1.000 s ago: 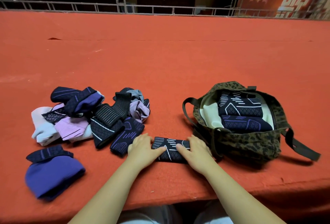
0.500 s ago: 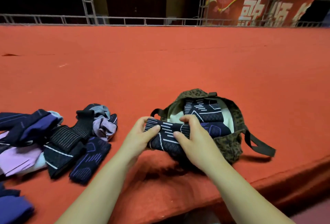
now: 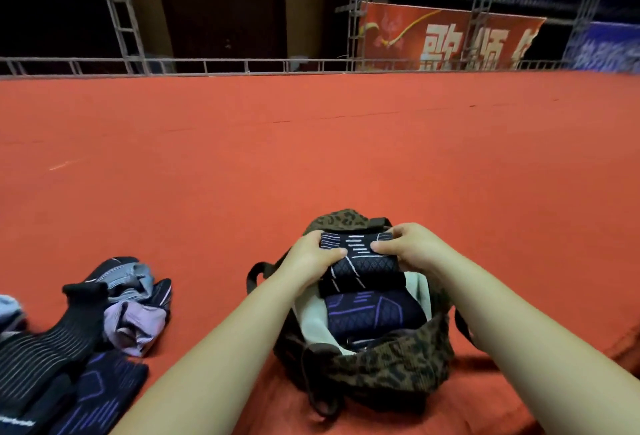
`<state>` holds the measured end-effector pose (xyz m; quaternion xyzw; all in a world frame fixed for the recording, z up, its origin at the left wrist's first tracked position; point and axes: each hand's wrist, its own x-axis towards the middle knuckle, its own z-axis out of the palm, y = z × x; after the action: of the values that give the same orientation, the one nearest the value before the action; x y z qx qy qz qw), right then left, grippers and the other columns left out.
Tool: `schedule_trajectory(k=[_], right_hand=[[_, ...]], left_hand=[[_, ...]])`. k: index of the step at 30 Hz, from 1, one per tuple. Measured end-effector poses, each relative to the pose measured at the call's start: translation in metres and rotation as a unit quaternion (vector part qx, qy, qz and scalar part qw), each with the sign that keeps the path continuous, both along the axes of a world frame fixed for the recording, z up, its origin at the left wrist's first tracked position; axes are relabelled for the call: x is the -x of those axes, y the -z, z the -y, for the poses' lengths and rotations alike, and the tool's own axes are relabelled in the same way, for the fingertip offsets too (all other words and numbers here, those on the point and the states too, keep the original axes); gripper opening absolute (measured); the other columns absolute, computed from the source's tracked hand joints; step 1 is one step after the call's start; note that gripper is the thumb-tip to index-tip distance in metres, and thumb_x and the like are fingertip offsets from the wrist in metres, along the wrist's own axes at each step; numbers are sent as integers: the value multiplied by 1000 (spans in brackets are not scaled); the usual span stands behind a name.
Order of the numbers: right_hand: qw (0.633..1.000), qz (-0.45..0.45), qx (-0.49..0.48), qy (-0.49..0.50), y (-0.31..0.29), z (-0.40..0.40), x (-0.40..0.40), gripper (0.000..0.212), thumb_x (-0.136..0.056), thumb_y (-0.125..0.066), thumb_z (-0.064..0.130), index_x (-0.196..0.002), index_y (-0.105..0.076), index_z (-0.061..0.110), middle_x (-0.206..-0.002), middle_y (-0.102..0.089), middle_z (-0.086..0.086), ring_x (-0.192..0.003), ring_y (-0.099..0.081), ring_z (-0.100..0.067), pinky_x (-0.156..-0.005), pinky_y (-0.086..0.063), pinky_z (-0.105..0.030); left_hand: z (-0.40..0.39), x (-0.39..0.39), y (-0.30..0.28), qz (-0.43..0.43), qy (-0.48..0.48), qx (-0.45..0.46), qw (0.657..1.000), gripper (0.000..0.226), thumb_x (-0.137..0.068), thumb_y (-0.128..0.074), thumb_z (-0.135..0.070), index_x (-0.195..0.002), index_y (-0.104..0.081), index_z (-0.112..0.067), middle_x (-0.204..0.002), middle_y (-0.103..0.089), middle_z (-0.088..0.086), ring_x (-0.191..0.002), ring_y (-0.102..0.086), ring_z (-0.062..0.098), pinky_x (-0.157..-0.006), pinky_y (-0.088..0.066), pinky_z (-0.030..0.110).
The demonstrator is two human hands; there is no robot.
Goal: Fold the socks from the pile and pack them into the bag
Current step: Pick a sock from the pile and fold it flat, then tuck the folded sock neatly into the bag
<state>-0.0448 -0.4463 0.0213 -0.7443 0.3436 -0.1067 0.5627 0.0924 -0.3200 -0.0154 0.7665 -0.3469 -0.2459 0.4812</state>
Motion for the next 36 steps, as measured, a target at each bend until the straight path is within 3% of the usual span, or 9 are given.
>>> schedule_trajectory(k=[4, 8, 13, 18, 22, 27, 31, 33, 36], right_hand=[[999, -12, 44, -5, 12, 12, -8, 2, -86, -67, 8, -87, -67, 9, -75, -66, -5, -61, -63, -14, -54, -51, -23], [991, 110, -17, 73, 17, 20, -25, 4, -85, -65, 4, -85, -70, 5, -84, -70, -16, -76, -65, -27, -80, -54, -46], [973, 164, 95, 134, 17, 27, -57, 7, -86, -65, 9, -83, -70, 14, -83, -71, -4, -75, -65, -18, -72, -51, -31], [936, -6, 344, 79, 25, 44, -72, 24, -88, -62, 26, -109, -66, 13, -108, -68, -5, -103, -60, -23, -79, -42, -28], [919, -84, 377, 78, 21, 51, -74, 43, -84, -67, 37, -115, -54, 10, -116, -59, -8, -106, -56, -26, -79, -41, -32], [850, -9, 526, 10, 13, 30, -56, 28, -88, -60, 32, -106, -60, 11, -107, -58, -6, -102, -54, -25, -87, -43, -36], [844, -115, 455, -259, 19, 18, -53, 49, -96, -46, 42, -138, -48, 16, -145, -42, -4, -137, -31, -19, -114, -20, -28], [844, -193, 409, -289, 29, 24, -56, 63, -96, -37, 53, -152, -18, 28, -160, -11, 1, -147, -3, -17, -118, -4, -31], [849, -227, 394, -270, 37, 31, -71, 64, -94, -28, 62, -151, -15, 34, -160, -10, 0, -148, -2, -19, -120, -3, -38]], left_hand=[[14, -10, -1, 98, 10, -62, 993, 77, -84, -65, -31, -148, -26, -15, -149, -35, -2, -136, -35, 18, -111, -29, 29], [25, -21, -3, 47, -8, 18, 999, 79, -89, -63, -27, -151, -15, -18, -158, -19, -1, -143, -21, 14, -115, -20, 30], [41, -30, -9, 45, -47, 58, 996, 71, -92, -58, -24, -151, -18, -17, -156, -23, -1, -141, -26, 15, -115, -24, 34], [49, -33, -14, 88, -49, 38, 994, 57, -97, -46, -20, -149, -23, -18, -155, -27, -2, -141, -26, 13, -110, -22, 26], [56, -27, -16, 123, -6, 16, 992, 52, -99, -40, -19, -149, -25, -18, -155, -27, -3, -141, -24, 13, -107, -21, 22], [60, -35, -15, 148, 15, -13, 989, 63, -97, -38, -9, -152, -9, -19, -159, -14, -1, -144, -17, 13, -112, -16, 22], [56, -40, -13, 78, -19, 38, 996, 61, -97, -34, -7, -152, -15, -25, -157, -18, -6, -142, -21, 9, -106, -19, 16], [53, -37, -15, 80, -13, 64, 995, 58, -98, -31, -8, -152, -15, -27, -157, -17, -10, -141, -19, 5, -101, -16, 13], [49, -37, -21, 103, -4, 91, 990, 59, -98, -30, -7, -151, -13, -26, -157, -16, -9, -143, -15, 5, -107, -14, 15]])
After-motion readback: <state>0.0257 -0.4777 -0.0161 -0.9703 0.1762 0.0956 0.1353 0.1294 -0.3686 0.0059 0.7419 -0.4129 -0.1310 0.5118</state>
